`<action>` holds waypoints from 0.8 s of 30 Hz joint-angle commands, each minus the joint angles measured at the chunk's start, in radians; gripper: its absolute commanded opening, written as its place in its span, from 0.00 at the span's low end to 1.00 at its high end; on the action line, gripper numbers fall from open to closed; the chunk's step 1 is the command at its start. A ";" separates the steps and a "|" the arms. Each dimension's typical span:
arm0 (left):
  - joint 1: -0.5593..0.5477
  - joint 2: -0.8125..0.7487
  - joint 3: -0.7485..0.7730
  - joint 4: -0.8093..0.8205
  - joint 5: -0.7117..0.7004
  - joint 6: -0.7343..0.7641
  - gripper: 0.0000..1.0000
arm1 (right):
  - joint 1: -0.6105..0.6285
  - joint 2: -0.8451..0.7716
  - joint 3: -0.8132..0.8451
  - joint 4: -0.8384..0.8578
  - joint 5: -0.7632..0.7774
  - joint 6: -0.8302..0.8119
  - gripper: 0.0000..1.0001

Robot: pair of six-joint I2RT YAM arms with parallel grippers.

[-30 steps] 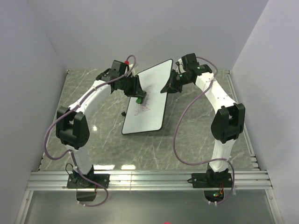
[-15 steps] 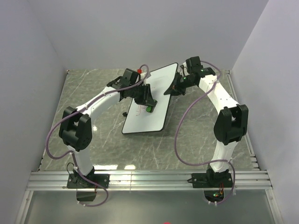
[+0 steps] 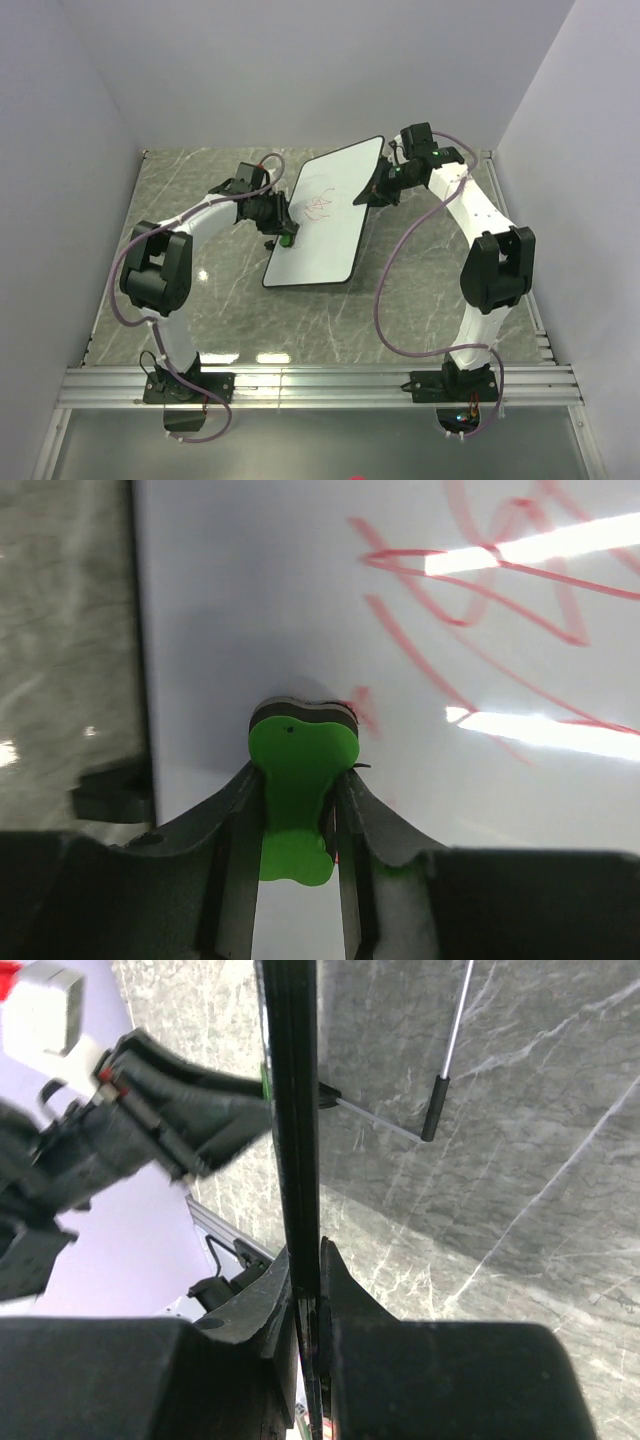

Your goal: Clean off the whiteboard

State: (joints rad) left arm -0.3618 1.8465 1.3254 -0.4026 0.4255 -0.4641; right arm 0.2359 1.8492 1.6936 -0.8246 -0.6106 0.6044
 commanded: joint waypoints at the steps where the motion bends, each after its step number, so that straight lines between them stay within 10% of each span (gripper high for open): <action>1: -0.008 0.074 -0.058 -0.050 -0.067 0.031 0.00 | -0.021 -0.051 -0.005 -0.033 0.204 -0.107 0.00; 24: -0.129 -0.153 -0.155 0.145 0.156 -0.179 0.00 | -0.023 -0.010 0.006 -0.048 0.192 -0.088 0.00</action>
State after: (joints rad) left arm -0.4465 1.7115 1.1992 -0.2951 0.4530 -0.5732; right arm 0.2253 1.8423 1.6939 -0.8398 -0.6064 0.6006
